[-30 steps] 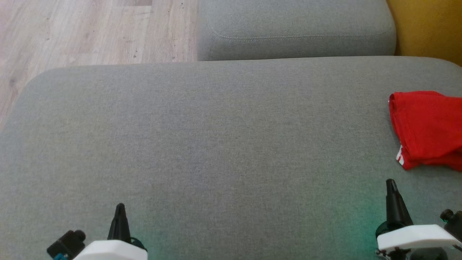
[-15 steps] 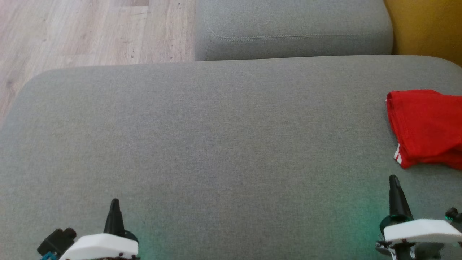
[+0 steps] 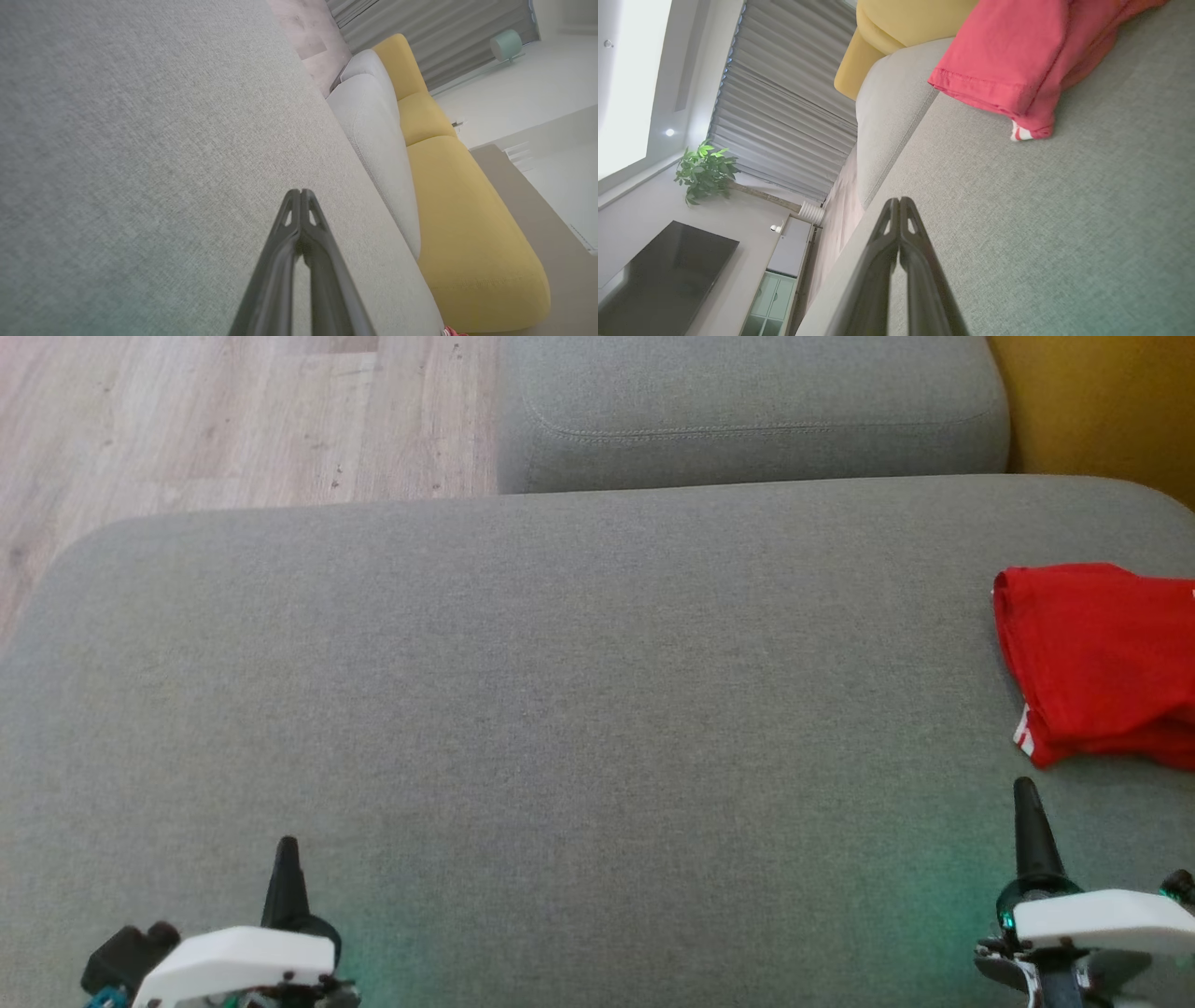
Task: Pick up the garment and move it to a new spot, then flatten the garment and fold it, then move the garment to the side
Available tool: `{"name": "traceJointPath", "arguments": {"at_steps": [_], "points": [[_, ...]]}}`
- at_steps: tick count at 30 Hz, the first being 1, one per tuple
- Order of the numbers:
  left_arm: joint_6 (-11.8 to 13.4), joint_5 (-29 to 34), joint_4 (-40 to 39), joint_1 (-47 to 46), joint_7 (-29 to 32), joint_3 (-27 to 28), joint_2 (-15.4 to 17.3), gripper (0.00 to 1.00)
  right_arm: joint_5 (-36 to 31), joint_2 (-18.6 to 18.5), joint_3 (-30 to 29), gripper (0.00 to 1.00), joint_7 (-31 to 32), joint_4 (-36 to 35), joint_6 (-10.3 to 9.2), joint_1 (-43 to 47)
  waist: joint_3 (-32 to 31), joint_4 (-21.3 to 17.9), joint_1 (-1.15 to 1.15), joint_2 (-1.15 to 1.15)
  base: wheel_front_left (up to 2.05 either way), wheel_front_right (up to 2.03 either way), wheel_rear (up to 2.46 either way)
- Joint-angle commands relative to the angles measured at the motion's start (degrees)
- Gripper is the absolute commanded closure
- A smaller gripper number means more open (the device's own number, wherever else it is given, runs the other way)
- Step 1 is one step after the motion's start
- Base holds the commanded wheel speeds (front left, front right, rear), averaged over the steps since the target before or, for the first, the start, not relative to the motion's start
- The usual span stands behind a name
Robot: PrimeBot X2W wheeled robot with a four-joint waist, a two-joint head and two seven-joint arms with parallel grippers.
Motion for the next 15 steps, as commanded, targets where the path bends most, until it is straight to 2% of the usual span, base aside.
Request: {"name": "traceJointPath", "arguments": {"at_steps": [1, 15], "points": [[-0.75, -1.37, -1.35, -3.10, 0.43, 2.51, 0.10, 1.00, 1.95, -1.31, 0.35, 1.00, 0.54, -1.41, 0.26, -3.43, 0.00, -0.06, 0.00, 0.00, 0.00, 0.00, 0.00], [-2.98, -8.57, -1.16, -4.40, 2.70, 6.21, -1.04, 1.00, 11.57, -1.37, -0.20, 1.00, 2.09, -0.44, 0.30, -5.43, 0.03, -0.61, 0.00, 0.00, 0.00, 0.00, 0.00]]}}
